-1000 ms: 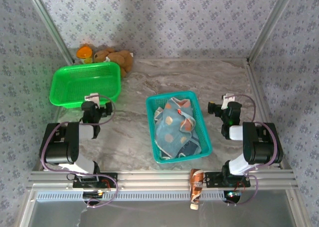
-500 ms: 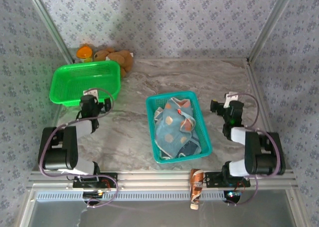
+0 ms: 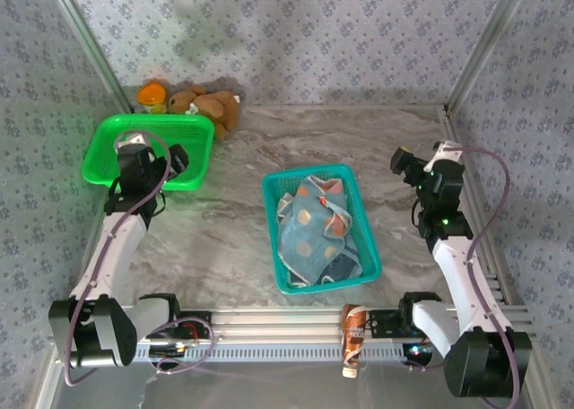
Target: Fold and stack the towels
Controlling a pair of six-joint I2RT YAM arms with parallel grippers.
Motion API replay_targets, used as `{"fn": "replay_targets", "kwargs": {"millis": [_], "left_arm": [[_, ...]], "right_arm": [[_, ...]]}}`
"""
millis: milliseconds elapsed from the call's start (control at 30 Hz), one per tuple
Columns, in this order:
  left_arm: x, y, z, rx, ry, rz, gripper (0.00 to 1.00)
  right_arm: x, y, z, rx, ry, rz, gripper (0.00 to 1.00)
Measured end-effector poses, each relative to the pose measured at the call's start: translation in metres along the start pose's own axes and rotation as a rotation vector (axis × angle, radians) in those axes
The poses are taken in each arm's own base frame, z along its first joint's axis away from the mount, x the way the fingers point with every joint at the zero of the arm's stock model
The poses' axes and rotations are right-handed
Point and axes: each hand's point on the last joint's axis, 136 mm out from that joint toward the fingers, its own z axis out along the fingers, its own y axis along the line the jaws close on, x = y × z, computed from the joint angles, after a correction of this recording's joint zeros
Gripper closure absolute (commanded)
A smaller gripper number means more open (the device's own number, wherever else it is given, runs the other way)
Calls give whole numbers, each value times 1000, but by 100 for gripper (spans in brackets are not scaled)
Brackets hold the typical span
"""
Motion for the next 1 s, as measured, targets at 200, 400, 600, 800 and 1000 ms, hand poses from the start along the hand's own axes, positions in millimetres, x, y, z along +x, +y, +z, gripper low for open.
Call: {"fn": "replay_targets", "kwargs": {"millis": [200, 400, 600, 800, 1000], "left_arm": [[42, 12, -7, -23, 140, -38, 0], [49, 4, -26, 28, 174, -55, 0], [56, -6, -38, 78, 208, -50, 0], [65, -7, -43, 78, 241, -42, 0], [72, -9, -45, 79, 265, -33, 0]], "right_arm": [[55, 69, -17, -176, 239, -117, 0], [113, 139, -52, -349, 473, -298, 0], [197, 169, -98, -449, 707, -527, 36], [257, 172, -113, -444, 871, -660, 47], [300, 177, -100, -388, 981, -678, 48]]}}
